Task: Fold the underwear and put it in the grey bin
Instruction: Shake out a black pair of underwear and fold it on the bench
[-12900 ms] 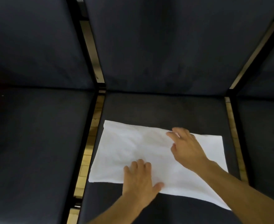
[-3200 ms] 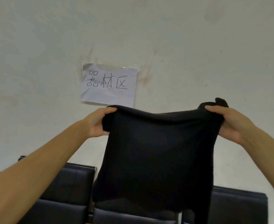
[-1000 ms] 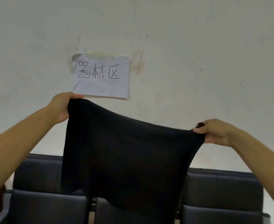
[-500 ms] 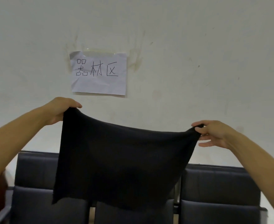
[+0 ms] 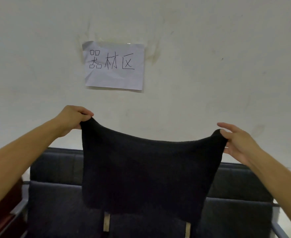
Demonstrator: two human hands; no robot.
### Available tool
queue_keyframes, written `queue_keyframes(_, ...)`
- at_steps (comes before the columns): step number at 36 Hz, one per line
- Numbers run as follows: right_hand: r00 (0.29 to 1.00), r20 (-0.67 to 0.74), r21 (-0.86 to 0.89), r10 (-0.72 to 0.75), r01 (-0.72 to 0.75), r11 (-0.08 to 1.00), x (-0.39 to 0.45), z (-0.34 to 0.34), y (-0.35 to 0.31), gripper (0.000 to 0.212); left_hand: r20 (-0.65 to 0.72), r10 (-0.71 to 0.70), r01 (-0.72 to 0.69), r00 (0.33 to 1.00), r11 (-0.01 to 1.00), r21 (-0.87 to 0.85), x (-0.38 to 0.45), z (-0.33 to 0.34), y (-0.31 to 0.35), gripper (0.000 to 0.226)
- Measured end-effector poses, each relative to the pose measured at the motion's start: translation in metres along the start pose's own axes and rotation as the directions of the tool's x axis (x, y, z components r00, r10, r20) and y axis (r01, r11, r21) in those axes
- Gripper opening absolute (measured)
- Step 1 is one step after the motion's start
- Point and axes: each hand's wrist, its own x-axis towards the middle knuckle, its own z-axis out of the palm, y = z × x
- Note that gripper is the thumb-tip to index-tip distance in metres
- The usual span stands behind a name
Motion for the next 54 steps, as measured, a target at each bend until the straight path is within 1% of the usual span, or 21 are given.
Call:
queue_keyframes(4, 1.0, -0.005, 0.021, -0.003, 0.003, 1.0, -0.008, 0.006, -0.003, 0.03, 0.012, -0.06, 0.061, 0.998, 0.964, -0.258, -0.002, -0.012, -0.01, 0.015)
queue_keyframes(7, 0.998, 0.034, 0.032, 0.045, -0.046, 0.998, -0.013, 0.009, -0.009, 0.029, 0.023, -0.057, 0.061, 0.998, 0.941, -0.333, -0.001, -0.019, -0.015, 0.024)
queue_keyframes(10, 0.994, 0.038, 0.016, 0.098, -0.099, 0.995, -0.016, 0.008, -0.009, 0.024, 0.014, -0.049, 0.051, 0.999, 0.945, -0.322, -0.001, -0.024, -0.023, 0.033)
queue_keyframes(13, 0.992, 0.069, -0.14, 0.11, -0.099, 0.985, -0.022, 0.003, -0.004, 0.021, -0.016, -0.041, 0.036, 0.999, 0.965, -0.261, -0.002, -0.025, -0.033, 0.044)
queue_keyframes(15, 0.993, 0.064, -0.337, 0.098, -0.071, 0.939, -0.025, -0.001, 0.001, 0.029, -0.048, -0.013, 0.003, 0.999, 0.982, -0.187, -0.003, -0.025, -0.039, 0.048)
queue_keyframes(17, 0.998, 0.02, -0.537, 0.055, -0.035, 0.843, -0.028, -0.001, 0.005, 0.035, -0.096, 0.054, -0.059, 0.994, 0.997, -0.046, -0.005, -0.024, -0.043, 0.045)
queue_keyframes(19, 1.0, -0.017, -0.645, -0.001, -0.01, 0.764, -0.029, 0.0, 0.006, 0.032, -0.128, 0.147, -0.128, 0.981, 0.981, 0.145, -0.004, -0.025, -0.045, 0.04)
queue_keyframes(21, 0.999, -0.027, -0.697, -0.042, 0.011, 0.717, -0.03, 0.003, 0.005, 0.024, -0.124, 0.226, -0.176, 0.966, 0.931, 0.32, -0.002, -0.025, -0.047, 0.033)
queue_keyframes(23, 0.997, -0.019, -0.719, -0.069, 0.035, 0.694, -0.029, 0.004, 0.003, 0.016, -0.104, 0.264, -0.2, 0.959, 0.889, 0.413, -0.002, -0.025, -0.046, 0.025)
queue_keyframes(27, 0.996, 0.032, -0.775, -0.08, 0.075, 0.628, -0.027, 0.001, 0.003, 0.007, -0.06, 0.307, -0.241, 0.95, 0.84, 0.487, -0.003, -0.023, -0.045, 0.011)
queue_keyframes(30, 0.994, 0.072, -0.829, -0.083, 0.106, 0.548, -0.023, 0.0, 0.005, 0.005, -0.01, 0.315, -0.258, 0.949, 0.793, 0.551, 0.0, -0.023, -0.047, 0.012)
queue_keyframes(32, 0.991, 0.109, -0.87, -0.076, 0.132, 0.474, -0.021, 0.0, 0.01, 0.007, 0.03, 0.328, -0.28, 0.944, 0.754, 0.594, 0.002, -0.021, -0.053, 0.012)
queue_keyframes(34, 0.989, 0.137, -0.92, -0.056, 0.148, 0.362, -0.019, 0.001, 0.019, 0.012, 0.072, 0.343, -0.313, 0.936, 0.724, 0.615, 0.002, -0.017, -0.064, 0.013)
queue_keyframes(36, 0.988, 0.152, -0.951, -0.023, 0.153, 0.27, -0.019, 0.001, 0.032, 0.025, 0.192, 0.31, -0.36, 0.931, 0.692, 0.626, -0.002, -0.01, -0.079, 0.013)
queue_keyframes(38, 0.985, 0.165, -0.968, 0.041, 0.154, 0.2, -0.02, -0.001, 0.054, 0.036, 0.346, 0.2, -0.385, 0.917, 0.673, 0.631, -0.012, 0.0, -0.098, 0.02)
queue_keyframes(41, 0.967, 0.154, -0.986, 0.202, 0.137, 0.094, -0.027, -0.003, 0.098, 0.028, 0.496, 0.034, -0.4, 0.868, 0.64, 0.656, -0.022, 0.023, -0.135, 0.035)
queue_keyframes(42, 0.958, 0.151, -0.987, 0.243, 0.134, 0.086, -0.03, -0.004, 0.118, 0.026, 0.519, -0.018, -0.387, 0.855, 0.644, 0.66, -0.024, 0.032, -0.152, 0.036)
queue_keyframes(44, 0.951, 0.153, -0.988, 0.27, 0.143, 0.057, -0.036, -0.005, 0.148, 0.021, 0.549, -0.052, -0.387, 0.834, 0.653, 0.651, -0.031, 0.046, -0.179, 0.035)
queue_keyframes(47, 0.923, 0.158, -0.986, 0.352, 0.169, 0.001, -0.042, -0.006, 0.197, 0.006, 0.596, -0.085, -0.401, 0.798, 0.664, 0.631, -0.04, 0.071, -0.225, 0.02)
queue_keyframes(50, 0.899, 0.144, -0.987, 0.412, 0.158, 0.0, -0.051, -0.013, 0.238, 0.014, 0.652, -0.103, -0.48, 0.751, 0.594, 0.646, -0.052, 0.093, -0.262, 0.023)
queue_keyframes(54, 0.872, 0.129, -0.987, 0.472, 0.158, -0.022, -0.051, -0.015, 0.281, 0.023, 0.665, -0.162, -0.469, 0.73, 0.589, 0.658, -0.055, 0.115, -0.298, 0.016)
